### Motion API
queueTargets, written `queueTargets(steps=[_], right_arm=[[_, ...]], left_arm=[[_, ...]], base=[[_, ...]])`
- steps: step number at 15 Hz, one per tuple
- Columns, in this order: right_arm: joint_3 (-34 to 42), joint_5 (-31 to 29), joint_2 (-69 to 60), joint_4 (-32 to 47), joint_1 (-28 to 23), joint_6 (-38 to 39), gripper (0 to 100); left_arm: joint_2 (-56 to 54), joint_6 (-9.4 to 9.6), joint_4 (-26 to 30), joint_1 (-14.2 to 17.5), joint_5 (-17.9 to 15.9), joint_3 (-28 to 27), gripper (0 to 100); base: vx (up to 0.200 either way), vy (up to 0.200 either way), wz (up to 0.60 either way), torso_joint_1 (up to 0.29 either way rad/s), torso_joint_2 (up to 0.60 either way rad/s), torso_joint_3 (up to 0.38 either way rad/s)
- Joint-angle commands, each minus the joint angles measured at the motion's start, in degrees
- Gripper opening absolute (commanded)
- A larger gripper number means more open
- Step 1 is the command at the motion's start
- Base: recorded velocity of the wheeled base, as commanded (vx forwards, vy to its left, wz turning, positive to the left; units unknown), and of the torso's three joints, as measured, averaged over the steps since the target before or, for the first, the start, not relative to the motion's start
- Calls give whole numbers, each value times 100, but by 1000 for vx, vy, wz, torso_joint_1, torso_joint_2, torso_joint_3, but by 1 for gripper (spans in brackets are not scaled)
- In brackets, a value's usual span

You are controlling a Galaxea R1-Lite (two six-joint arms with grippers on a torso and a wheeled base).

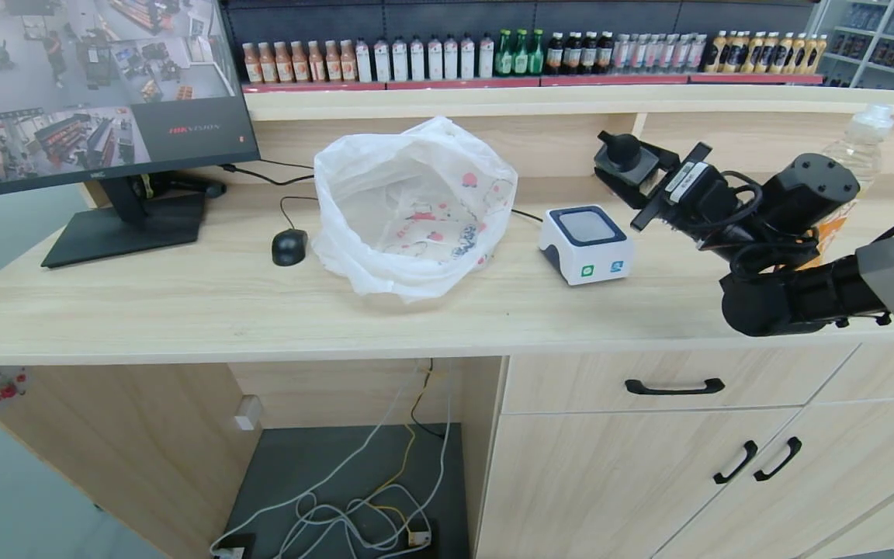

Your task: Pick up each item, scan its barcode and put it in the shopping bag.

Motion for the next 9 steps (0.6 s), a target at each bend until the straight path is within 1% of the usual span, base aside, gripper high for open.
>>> queueTargets(steps=[1,4,9], right_arm=[[-173,48,222,-10,2,-13,0],[-304,215,336,-2,-7,-5,0],[-322,233,362,-2,55,-13,0]], left_arm=[[-2,0,0,0,0,0,100],[-2,0,0,0,0,0,100],[-2,0,0,0,0,0,100]], base=[[0,0,0,0,0,0],[0,0,0,0,0,0],[0,0,0,0,0,0]])
